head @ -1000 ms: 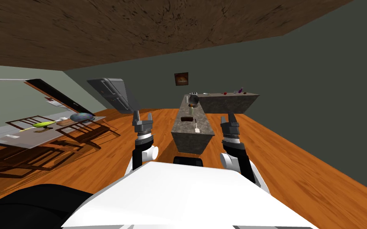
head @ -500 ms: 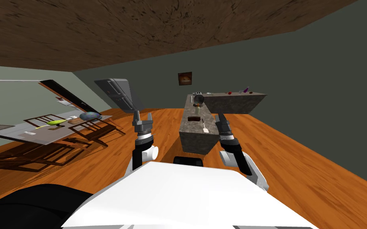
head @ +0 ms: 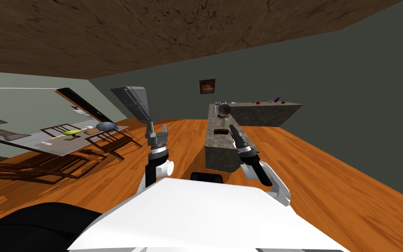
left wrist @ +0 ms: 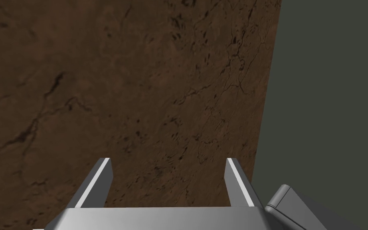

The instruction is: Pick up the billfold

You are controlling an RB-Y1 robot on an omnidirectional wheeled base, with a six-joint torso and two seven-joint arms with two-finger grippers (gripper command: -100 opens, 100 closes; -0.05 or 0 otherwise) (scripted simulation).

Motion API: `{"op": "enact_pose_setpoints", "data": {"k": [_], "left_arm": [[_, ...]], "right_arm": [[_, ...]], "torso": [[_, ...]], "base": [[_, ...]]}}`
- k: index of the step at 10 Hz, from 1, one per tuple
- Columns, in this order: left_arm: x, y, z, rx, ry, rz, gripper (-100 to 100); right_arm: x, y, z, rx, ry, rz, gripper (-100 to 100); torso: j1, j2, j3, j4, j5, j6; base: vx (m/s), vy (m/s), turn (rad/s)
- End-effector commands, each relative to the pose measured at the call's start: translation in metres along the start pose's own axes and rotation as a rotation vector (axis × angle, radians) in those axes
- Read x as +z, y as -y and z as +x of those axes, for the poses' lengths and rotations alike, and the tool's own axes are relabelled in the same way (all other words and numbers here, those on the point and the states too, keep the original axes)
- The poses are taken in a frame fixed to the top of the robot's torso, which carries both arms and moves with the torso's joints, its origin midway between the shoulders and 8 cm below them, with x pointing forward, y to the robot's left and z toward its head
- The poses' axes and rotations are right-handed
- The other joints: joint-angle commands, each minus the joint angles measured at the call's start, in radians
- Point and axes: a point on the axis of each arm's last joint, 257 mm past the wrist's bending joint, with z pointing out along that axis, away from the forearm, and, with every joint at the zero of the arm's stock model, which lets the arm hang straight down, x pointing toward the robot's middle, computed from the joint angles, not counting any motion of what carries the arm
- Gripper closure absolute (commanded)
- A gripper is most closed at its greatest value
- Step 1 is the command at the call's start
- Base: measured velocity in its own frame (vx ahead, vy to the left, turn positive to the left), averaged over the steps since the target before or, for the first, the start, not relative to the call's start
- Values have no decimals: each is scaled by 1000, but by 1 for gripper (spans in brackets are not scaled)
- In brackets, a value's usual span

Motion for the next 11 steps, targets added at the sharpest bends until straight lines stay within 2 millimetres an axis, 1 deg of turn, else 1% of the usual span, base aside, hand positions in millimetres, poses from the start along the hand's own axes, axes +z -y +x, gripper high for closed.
{"op": "enact_pose_setpoints", "data": {"k": [1,2,3,4,5,6,7,8,9,10,11], "left_arm": [[0,0,0,0,0,0,0],[0,0,0,0,0,0,0],[0,0,0,0,0,0,0],[0,0,0,0,0,0,0],[0,0,0,0,0,0,0],[0,0,0,0,0,0,0],[0,0,0,0,0,0,0],[0,0,0,0,0,0,0],[0,0,0,0,0,0,0],[0,0,0,0,0,0,0],[0,0,0,0,0,0,0]], "right_arm": [[2,0,7,-24,-35,-8,-100],[3,2,19,-62,-89,-24,-100],[4,4,32,-97,-136,-39,-100],[3,5,33,-110,-155,-41,-100],[2,8,46,-149,-205,-57,-100],[1,9,46,-159,-218,-58,-100],[-1,13,59,-201,-272,-75,-100],[-2,14,59,-210,-284,-76,-100],[-6,19,72,-256,-341,-94,-100],[-8,20,72,-265,-353,-95,-100],[-13,27,83,-310,-410,-113,-100]], "torso": [[0,0,0,0,0,0],[-3,1,1,0,0,0],[-3,0,0,0,-1,0],[2,-3,-2,-1,0,0],[-1,-3,-2,-1,0,0],[-2,-3,-2,-1,0,0],[-4,-2,-1,0,-1,0],[-4,-1,-1,0,-1,0],[-5,0,0,0,-1,1],[-4,-2,-1,0,-1,0],[-5,-2,-1,0,-1,1]], "base": [[-4,144,25],[27,154,59],[79,252,89],[63,178,13],[67,168,57],[41,135,25],[34,153,56],[26,128,21],[57,140,56],[50,132,28],[76,156,49]]}}
